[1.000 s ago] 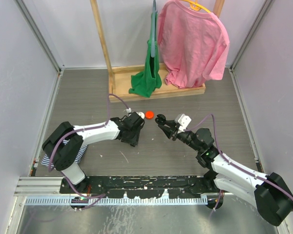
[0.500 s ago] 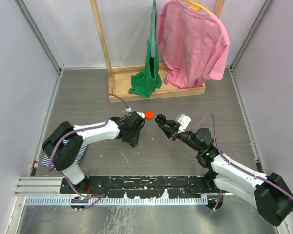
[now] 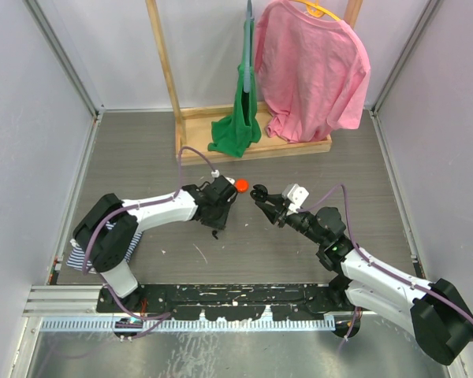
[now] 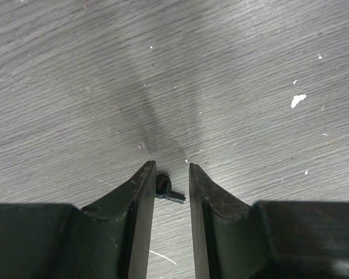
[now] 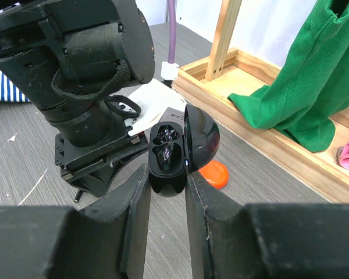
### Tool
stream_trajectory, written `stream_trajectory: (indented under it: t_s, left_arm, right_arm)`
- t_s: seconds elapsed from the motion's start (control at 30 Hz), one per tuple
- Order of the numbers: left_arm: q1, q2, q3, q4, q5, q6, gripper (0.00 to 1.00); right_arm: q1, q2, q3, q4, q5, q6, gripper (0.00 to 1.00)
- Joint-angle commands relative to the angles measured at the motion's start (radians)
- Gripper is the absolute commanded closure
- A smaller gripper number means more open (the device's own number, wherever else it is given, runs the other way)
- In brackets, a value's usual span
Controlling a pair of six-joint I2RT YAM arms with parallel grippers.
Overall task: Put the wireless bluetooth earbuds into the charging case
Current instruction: Pick up the earbud from the center of the board.
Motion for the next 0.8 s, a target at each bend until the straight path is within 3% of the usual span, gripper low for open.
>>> stream_trajectory:
  t_s: [0.0, 0.33, 0.77]
  left_arm:
    - [-0.005, 0.017, 0.052, -0.066, 0.011, 0.048, 0.68]
    - [-0.006, 0.002, 0.039, -0.111, -0.006, 0.025, 0.64]
    - [-0.006, 0.057, 0.03, -0.082, 0.005, 0.034, 0.72]
  right_arm:
    - [-0.003, -0.011, 0.027, 0.034, 0.003, -0.009, 0.76]
    - [-0.004, -0.008, 0.028, 0.034, -0.001, -0.007, 0.76]
    - [-0.004, -0.006, 0.029, 0.031, -0.004, -0.007, 0.76]
